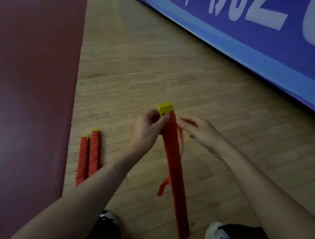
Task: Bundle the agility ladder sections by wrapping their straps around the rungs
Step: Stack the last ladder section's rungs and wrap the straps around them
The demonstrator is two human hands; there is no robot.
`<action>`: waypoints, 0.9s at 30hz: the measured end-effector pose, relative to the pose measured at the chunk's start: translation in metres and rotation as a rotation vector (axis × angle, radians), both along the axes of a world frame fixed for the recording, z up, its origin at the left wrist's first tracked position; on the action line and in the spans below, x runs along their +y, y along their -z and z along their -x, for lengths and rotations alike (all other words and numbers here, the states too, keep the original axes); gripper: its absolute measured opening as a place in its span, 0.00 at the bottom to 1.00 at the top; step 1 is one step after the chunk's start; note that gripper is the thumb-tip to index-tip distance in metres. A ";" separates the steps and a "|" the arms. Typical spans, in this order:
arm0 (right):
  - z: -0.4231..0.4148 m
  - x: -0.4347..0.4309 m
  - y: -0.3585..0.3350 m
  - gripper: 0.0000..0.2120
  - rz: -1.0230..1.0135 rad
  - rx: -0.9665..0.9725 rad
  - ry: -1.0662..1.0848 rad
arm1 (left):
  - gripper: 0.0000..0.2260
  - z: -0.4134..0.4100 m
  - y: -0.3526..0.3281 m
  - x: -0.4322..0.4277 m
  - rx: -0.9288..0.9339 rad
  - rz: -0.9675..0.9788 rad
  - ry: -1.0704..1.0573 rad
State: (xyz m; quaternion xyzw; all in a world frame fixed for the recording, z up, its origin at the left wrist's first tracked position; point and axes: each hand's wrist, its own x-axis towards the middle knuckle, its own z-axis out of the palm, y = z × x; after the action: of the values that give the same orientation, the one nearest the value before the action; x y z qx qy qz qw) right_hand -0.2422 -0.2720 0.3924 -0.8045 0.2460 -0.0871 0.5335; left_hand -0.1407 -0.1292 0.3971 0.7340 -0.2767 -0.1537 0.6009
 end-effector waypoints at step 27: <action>0.014 0.006 -0.004 0.07 -0.032 -0.133 -0.214 | 0.20 -0.043 0.003 0.021 0.153 0.244 0.014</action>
State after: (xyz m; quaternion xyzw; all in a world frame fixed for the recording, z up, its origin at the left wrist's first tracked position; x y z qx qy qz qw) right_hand -0.2563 -0.2662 0.3966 -0.8100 0.1244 -0.0787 0.5677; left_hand -0.0980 -0.1083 0.3940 0.6396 -0.2520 -0.1784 0.7040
